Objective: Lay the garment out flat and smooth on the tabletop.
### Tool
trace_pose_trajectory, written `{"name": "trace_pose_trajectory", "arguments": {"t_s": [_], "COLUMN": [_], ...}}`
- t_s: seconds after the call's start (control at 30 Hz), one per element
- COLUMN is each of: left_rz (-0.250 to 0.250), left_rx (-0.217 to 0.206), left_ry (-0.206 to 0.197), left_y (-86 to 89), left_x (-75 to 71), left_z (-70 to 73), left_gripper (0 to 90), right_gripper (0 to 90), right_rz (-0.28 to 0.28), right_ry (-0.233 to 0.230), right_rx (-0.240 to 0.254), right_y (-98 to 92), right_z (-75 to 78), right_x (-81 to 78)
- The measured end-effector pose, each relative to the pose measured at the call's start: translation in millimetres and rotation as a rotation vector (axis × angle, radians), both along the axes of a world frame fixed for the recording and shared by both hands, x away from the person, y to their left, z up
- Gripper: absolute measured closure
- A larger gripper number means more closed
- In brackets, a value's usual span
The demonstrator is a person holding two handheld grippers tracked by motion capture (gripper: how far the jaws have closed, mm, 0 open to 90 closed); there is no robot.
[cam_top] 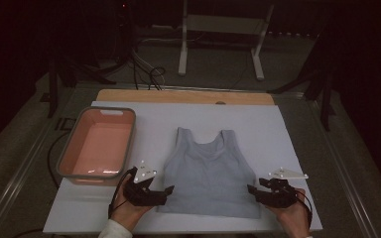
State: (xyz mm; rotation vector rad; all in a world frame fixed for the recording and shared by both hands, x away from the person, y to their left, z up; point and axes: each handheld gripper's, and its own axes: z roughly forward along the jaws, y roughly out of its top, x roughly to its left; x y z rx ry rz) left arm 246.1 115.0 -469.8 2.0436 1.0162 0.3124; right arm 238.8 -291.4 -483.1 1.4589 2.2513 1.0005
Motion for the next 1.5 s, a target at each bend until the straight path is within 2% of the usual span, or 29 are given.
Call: {"name": "trace_pose_trajectory", "arguments": {"t_s": [0.1, 0.27, 0.53, 0.67, 0.87, 0.93, 1.0, 1.03, 1.1, 1.23, 1.27, 1.33, 1.4, 1.5], "left_rz": [0.013, 0.013, 0.05, 0.083, 0.081, 0.069, 0.036, 0.034, 0.016, -0.013, -0.016, -0.054, -0.085, -0.143], "left_rx": [-0.021, -0.037, -0.043, -0.026, -0.027, -0.03, 0.002, 0.007, 0.024, 0.049, 0.04, 0.042, 0.064, 0.097], "left_ry": [-0.024, -0.028, -0.03, -0.004, 0.063, 0.088, 0.106, 0.107, 0.111, 0.077, 0.065, 0.03, -0.006, -0.027], "left_y": [-2.5, -7.7, -17.6, -22.7, -27.0, -29.7, -33.4, -34.3, -36.6, -41.4, -43.7, -47.3, -51.9, -59.6], "left_x": [13.2, 29.6, 62.3, 82.0, 100.9, 102.9, 102.1, 101.6, 99.1, 89.9, 86.9, 81.1, 75.6, 68.7], "left_z": [7.3, 10.9, 11.6, 4.8, -8.6, -12.8, -15.6, -16.0, -16.6, -13.1, -12.1, -9.0, -6.7, -6.2], "left_gripper": [16.3, 12.9, 17.9, 24.3, 39.9, 46.9, 57.8, 65.6, 74.7, 80.9, 81.3, 81.5, 81.5, 81.7], "right_gripper": [37.4, 31.1, 29.8, 29.8, 31.1, 34.0, 36.5, 37.8, 39.2, 41.6, 41.7, 41.7, 41.6, 41.6], "right_rz": [-0.001, -0.005, -0.008, -0.002, -0.011, -0.017, -0.032, -0.035, -0.037, -0.039, -0.039, -0.037, -0.033, -0.028], "right_ry": [-0.02, -0.043, -0.071, -0.08, -0.076, -0.077, -0.076, -0.073, -0.068, -0.056, -0.053, -0.051, -0.056, -0.062], "right_rx": [-0.002, -0.008, -0.004, -0.005, -0.014, -0.011, -0.004, -0.001, -0.004, -0.006, -0.006, -0.008, -0.011, -0.012], "right_y": [0.8, 1.5, 4.8, 7.8, 7.4, 4.9, 1.5, 0.1, -0.9, -0.4, 0.2, 1.8, 3.1, 5.8], "right_z": [2.4, 4.7, 6.8, 8.1, 7.0, 7.3, 7.6, 7.2, 6.4, 3.6, 3.0, 2.5, 3.0, 4.4], "right_x": [4.9, 13.0, 25.4, 27.6, 32.9, 35.6, 39.4, 41.8, 45.0, 51.4, 52.6, 53.9, 54.2, 53.9]}}
